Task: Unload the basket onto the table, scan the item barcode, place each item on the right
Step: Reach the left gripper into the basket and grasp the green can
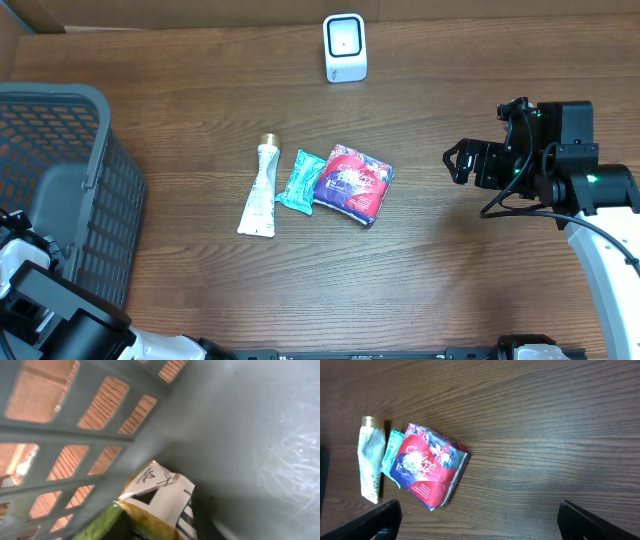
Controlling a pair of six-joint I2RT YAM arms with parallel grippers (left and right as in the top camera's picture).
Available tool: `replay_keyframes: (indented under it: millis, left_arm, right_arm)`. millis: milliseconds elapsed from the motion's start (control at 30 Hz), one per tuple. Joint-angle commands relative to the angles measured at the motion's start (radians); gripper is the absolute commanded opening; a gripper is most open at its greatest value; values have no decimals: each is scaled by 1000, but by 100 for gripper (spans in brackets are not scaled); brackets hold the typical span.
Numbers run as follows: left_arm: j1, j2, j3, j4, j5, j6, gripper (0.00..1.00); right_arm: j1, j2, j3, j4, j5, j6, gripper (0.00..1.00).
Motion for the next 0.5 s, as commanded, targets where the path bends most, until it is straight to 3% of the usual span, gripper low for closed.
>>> replay_keyframes:
  millis: [0,233,467]
  left_arm:
    - [-6,21,-7,-6,1,2,4]
    - [-100,11,78,-33,1,0,4]
    - [-256,-18,373,-171,6,-148,4]
  right_arm:
    - [7,-2,21,5,-9,7,100]
    - [7,-2,21,13,-9,6,100]
    - [7,-2,21,20,-9,6,100]
